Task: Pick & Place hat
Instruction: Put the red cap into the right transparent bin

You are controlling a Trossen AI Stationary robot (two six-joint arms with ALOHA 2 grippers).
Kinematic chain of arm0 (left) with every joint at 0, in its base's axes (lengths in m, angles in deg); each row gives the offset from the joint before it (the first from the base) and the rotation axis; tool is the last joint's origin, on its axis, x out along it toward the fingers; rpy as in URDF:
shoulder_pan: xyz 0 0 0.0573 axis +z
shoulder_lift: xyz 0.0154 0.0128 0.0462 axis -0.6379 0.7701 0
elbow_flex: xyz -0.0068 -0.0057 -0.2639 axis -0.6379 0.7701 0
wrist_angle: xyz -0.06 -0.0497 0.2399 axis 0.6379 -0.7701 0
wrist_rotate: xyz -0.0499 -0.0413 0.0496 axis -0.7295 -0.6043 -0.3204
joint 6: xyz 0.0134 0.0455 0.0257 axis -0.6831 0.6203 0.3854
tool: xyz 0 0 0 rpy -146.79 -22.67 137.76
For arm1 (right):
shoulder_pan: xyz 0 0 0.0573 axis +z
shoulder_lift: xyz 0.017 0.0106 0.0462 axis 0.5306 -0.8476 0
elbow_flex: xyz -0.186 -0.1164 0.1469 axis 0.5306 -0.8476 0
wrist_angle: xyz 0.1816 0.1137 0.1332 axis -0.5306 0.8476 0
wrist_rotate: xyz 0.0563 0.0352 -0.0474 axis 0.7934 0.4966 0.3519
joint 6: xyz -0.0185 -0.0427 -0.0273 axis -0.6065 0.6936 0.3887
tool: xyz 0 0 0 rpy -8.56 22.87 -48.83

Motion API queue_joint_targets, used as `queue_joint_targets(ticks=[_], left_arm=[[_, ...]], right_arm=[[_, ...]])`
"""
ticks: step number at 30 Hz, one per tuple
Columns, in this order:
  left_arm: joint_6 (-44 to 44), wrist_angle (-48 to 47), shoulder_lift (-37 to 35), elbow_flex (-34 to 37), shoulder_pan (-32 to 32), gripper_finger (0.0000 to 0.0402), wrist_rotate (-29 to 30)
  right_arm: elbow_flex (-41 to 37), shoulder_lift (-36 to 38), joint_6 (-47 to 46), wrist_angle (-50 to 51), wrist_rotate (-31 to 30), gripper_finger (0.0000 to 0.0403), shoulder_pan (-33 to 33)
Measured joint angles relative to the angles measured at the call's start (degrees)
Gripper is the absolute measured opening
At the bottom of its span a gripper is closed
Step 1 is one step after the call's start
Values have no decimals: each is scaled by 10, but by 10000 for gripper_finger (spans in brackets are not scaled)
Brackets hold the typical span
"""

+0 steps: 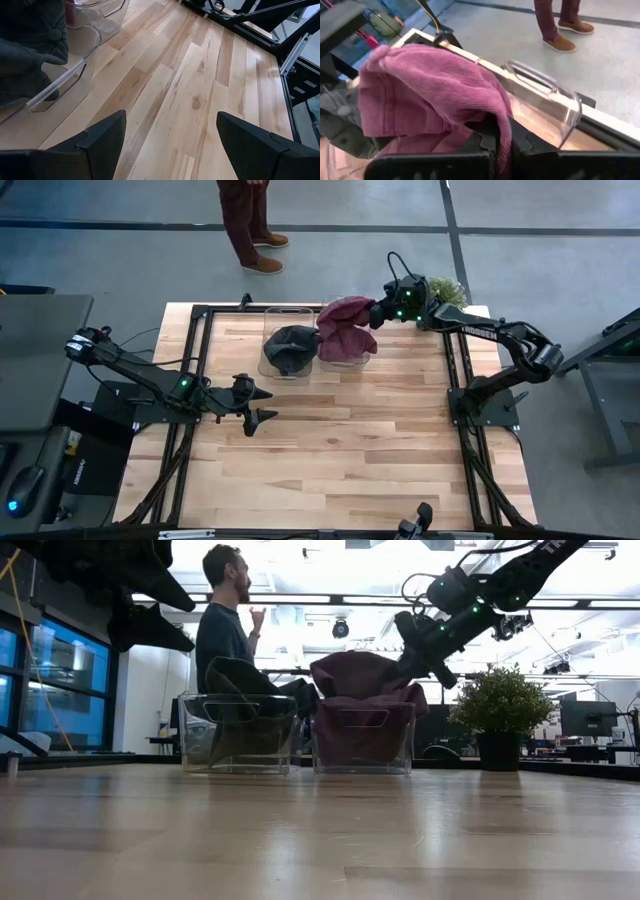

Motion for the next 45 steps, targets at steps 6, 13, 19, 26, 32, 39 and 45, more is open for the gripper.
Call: queue_joint_targets(ticks=[6,13,19,26,32,39,45], left_arm=[[0,0,0,0,0,302,0],[0,0,0,0,0,302,0],[0,0,0,0,0,302,0],[0,0,0,0,0,302,0],[0,0,0,0,0,302,0],[0,0,0,0,0,302,0],[0,0,0,0,0,302,0]], right_arm=[[5,2,11,-19,25,0,-24],[9,2,47,-15,28,0,-24],[9,-1,75,5,19,0,-19],[9,-1,117,46,49,0,-19],[9,-1,119,39,96,0,-19],[9,-1,166,-1,70,0,-19],[9,-1,235,-13,60,0,-16]])
